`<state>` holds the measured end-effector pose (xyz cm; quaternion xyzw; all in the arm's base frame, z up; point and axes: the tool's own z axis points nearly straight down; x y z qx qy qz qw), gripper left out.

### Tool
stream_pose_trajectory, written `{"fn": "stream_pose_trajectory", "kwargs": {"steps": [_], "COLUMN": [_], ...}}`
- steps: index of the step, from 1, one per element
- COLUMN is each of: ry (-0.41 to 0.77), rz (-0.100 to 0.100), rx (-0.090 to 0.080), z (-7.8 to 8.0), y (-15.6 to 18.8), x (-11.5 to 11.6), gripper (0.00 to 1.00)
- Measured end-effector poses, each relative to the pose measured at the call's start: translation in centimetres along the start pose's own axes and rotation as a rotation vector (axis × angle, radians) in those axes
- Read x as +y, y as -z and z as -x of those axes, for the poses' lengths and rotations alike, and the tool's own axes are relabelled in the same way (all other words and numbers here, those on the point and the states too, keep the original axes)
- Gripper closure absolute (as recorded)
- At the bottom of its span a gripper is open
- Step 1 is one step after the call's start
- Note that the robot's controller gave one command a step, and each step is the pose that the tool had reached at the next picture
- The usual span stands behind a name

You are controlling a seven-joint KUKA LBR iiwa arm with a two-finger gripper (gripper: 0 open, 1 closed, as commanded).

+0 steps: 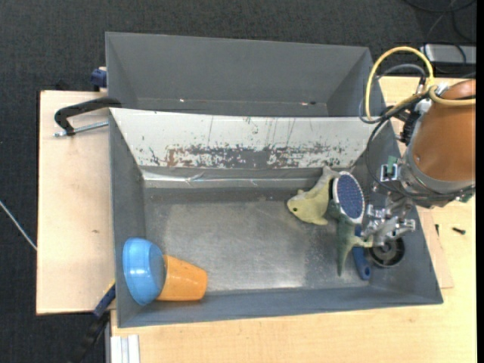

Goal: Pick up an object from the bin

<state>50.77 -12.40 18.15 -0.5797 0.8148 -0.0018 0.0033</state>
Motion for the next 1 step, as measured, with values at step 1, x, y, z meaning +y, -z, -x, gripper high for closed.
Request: {"fn": "stream_pose_trajectory", "kwargs": {"steps": [1], "ry": [0.009], "rz": [-0.004], "rx": [0.001], "z": [-0.22], "y": [6.75], "x": [0.16], "gripper": [1.00]}}
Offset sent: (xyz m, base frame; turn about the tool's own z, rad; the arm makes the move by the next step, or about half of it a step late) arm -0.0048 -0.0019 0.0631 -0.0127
